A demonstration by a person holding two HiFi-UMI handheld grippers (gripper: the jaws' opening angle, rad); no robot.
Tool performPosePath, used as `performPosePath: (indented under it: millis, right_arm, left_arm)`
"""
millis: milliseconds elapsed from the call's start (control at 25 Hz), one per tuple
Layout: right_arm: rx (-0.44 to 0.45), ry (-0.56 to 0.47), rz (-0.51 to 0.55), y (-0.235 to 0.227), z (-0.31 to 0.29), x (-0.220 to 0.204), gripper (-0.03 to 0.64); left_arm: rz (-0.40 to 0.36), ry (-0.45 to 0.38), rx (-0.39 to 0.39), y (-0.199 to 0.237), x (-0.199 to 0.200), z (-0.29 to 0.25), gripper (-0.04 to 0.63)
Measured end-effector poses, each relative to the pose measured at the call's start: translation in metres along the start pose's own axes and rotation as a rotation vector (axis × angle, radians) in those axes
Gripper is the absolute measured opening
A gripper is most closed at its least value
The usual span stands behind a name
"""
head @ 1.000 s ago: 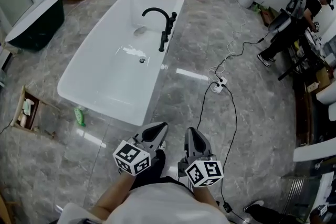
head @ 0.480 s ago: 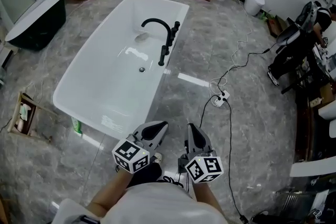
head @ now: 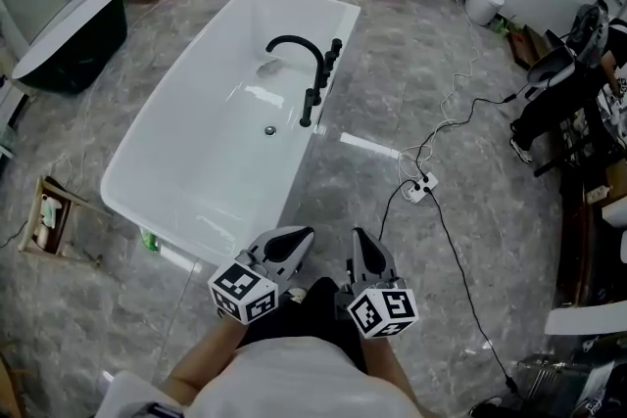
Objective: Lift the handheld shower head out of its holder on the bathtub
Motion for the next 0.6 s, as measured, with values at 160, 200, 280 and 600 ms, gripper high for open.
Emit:
performPosePath:
  millis: [160, 200, 280, 600]
  right_arm:
    - [0.017, 0.004, -0.002, -0.013, -0.019, 0.007, 0.018]
    - [0.025, 0.005, -0.002, -0.015, -0.026, 0.01, 0.018]
    - [0.049, 0.011, -0.002, -0.019, -0.043, 0.015, 0.018]
    - [0.161, 0.046, 0.035, -0.037, -0.127, 0.042, 0.018]
  left_arm:
    - [0.003, 0.009, 0.023, 0.011, 0.002, -0.01, 0.011]
    - [0.003, 0.009, 0.032, 0.015, 0.004, -0.014, 0.011]
    - [0.003, 0.007, 0.053, 0.027, 0.008, -0.021, 0.011]
    - [0.014, -0.039, 0.152, 0.082, 0.034, -0.064, 0.011]
Point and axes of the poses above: the fingertips, and each gripper's own axes: z backward along the fingers, y to its left, x out of its top, the point moved 5 cm from there along z, backward along the fingers, and after that the axes turned 5 degrees about -x, right-handed, at the moved point
